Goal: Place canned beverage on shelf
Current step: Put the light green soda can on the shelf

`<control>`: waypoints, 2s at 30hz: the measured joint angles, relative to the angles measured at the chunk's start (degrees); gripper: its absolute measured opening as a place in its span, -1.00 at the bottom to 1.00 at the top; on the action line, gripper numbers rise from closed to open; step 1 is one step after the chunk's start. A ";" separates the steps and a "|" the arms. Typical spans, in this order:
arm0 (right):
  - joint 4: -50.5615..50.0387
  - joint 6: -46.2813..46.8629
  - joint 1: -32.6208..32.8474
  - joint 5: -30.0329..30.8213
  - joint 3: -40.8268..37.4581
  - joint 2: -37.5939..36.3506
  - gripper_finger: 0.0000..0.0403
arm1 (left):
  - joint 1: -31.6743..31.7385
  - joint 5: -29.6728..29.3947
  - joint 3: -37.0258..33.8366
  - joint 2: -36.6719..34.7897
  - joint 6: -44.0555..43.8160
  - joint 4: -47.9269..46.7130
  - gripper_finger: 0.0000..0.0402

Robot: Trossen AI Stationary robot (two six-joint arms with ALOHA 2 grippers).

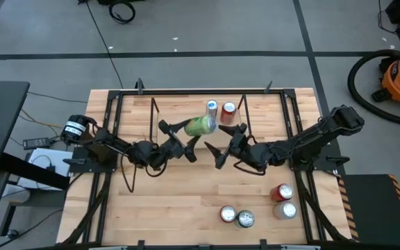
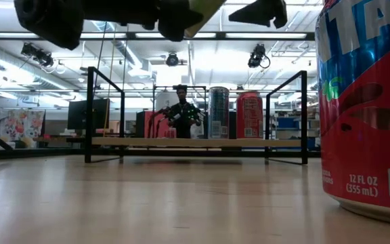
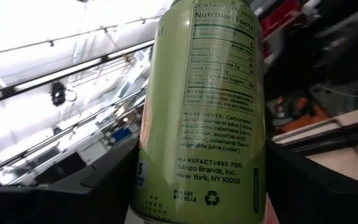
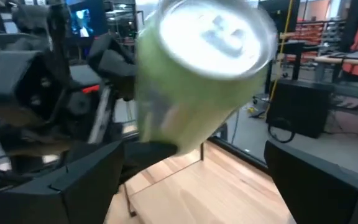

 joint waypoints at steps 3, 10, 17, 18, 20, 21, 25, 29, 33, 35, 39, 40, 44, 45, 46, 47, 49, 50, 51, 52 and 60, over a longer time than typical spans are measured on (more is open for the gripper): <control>1.51 -1.44 -1.27 1.58 0.00 0.87 0.98 | 1.19 0.24 -0.02 0.00 -0.07 1.42 0.47; 9.03 -13.12 -2.43 -1.75 -0.02 0.98 0.98 | 1.44 5.77 0.00 -0.09 0.03 4.82 0.47; 13.54 -15.30 -5.03 -14.38 0.00 0.63 0.98 | 1.38 7.02 -0.02 -0.09 -3.44 5.00 0.47; 13.80 -14.91 -5.71 -16.20 0.00 0.63 0.98 | 1.38 7.14 -0.02 -0.10 -4.29 5.04 0.47; 14.28 -14.79 -6.93 -18.37 0.00 0.65 0.98 | 1.38 7.80 -0.02 -0.15 -5.20 4.63 0.47; 14.36 -14.87 -7.46 -18.42 0.00 0.66 0.98 | 1.36 7.79 -0.02 -0.15 -5.63 4.14 0.47; 15.40 -14.88 -9.22 -22.54 0.00 0.66 0.95 | 1.05 7.65 -0.02 -0.13 -8.33 3.53 0.47; 16.70 -14.95 -10.48 -25.73 0.00 0.66 0.89 | 0.86 7.68 -0.02 -0.13 -11.96 3.51 0.47; 18.52 -16.37 -11.47 -26.97 0.00 0.70 0.85 | 0.90 7.73 -0.02 -0.13 -15.56 3.47 0.47; 19.57 -16.34 -12.08 -28.28 0.00 0.68 0.84 | 0.90 7.68 -0.02 -0.13 -16.88 3.47 0.47; 20.03 -15.73 -13.09 -30.60 0.00 0.69 0.76 | 0.90 7.63 -0.02 -0.13 -18.21 3.47 0.47; 20.08 -15.52 -13.25 -30.98 0.00 0.70 0.73 | 0.90 7.63 -0.02 -0.13 -18.23 3.49 0.47; 20.12 -15.31 -13.71 -32.01 -0.02 0.69 0.60 | 0.90 7.56 -0.01 -0.13 -18.41 3.09 0.48; 20.11 -15.34 -13.76 -32.01 -0.02 0.69 0.58 | 0.90 7.53 0.00 -0.13 -18.46 2.85 0.50; 20.09 -15.34 -13.76 -31.95 -0.02 0.69 0.57 | 0.88 7.34 0.02 -0.15 -18.65 2.47 0.52; 19.99 -15.34 -13.78 -31.79 -0.04 0.69 0.57 | 0.78 7.12 0.04 -0.17 -18.83 2.03 0.55; 19.50 -15.60 -13.78 -31.23 -0.07 0.69 0.58 | 0.56 6.66 0.04 -0.17 -19.06 1.46 0.61; 19.09 -15.67 -13.78 -30.89 -0.07 0.70 0.59 | 0.44 6.32 0.04 -0.17 -19.04 1.22 0.65; 18.57 -15.49 -13.78 -30.58 -0.07 0.70 0.59 | 0.23 5.88 0.04 -0.17 -19.02 0.99 0.69; 18.03 -15.01 -13.78 -30.36 -0.07 0.69 0.60 | 0.09 5.34 0.04 -0.15 -18.64 0.69 0.73; 12.02 -12.52 -13.98 -26.95 -0.07 0.75 0.60 | -2.95 -0.83 0.04 -1.31 -9.78 -1.30 0.92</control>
